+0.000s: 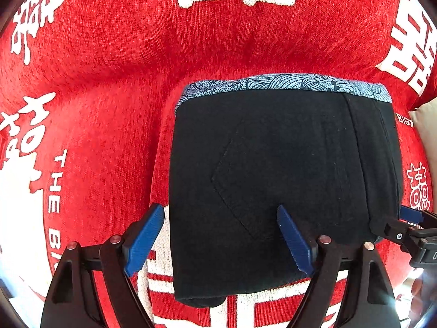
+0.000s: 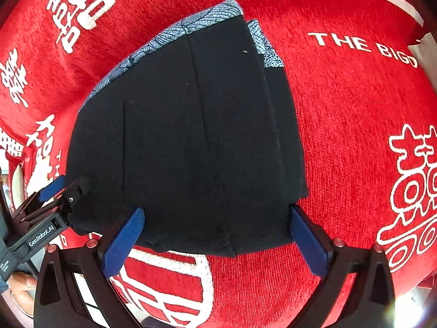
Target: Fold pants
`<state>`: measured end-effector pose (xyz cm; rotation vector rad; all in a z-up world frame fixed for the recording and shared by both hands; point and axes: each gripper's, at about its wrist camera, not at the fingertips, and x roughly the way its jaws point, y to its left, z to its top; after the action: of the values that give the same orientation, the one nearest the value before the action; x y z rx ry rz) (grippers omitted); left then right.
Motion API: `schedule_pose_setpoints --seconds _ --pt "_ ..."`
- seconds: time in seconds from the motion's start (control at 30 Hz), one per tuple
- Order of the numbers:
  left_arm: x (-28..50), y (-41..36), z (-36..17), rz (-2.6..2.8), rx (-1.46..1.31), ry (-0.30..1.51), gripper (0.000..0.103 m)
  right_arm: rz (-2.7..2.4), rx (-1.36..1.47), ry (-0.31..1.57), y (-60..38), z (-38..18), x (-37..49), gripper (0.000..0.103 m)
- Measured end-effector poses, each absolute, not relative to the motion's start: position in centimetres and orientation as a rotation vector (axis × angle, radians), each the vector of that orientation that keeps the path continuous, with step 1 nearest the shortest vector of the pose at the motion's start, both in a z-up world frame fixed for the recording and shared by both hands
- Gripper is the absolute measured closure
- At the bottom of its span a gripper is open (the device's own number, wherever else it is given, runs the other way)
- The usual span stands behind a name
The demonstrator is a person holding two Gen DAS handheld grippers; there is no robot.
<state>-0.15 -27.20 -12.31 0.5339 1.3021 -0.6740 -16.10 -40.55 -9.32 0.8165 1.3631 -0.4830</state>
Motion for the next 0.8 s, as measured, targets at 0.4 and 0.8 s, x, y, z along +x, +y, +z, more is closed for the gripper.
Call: schedule_pose_setpoints --seconds 0.4,0.8 --pt "-1.6 -27.3 -12.1 -0.682 0.549 1.28 0.017 -0.378 0.978 1.377 -42.0 -12.0 -17.0 0.0" --pt "0.6 -26.3 -10.5 -0.728 0.496 1.331 0.017 -0.356 1.163 1.256 -44.8 -9.1 -19.6 0.0"
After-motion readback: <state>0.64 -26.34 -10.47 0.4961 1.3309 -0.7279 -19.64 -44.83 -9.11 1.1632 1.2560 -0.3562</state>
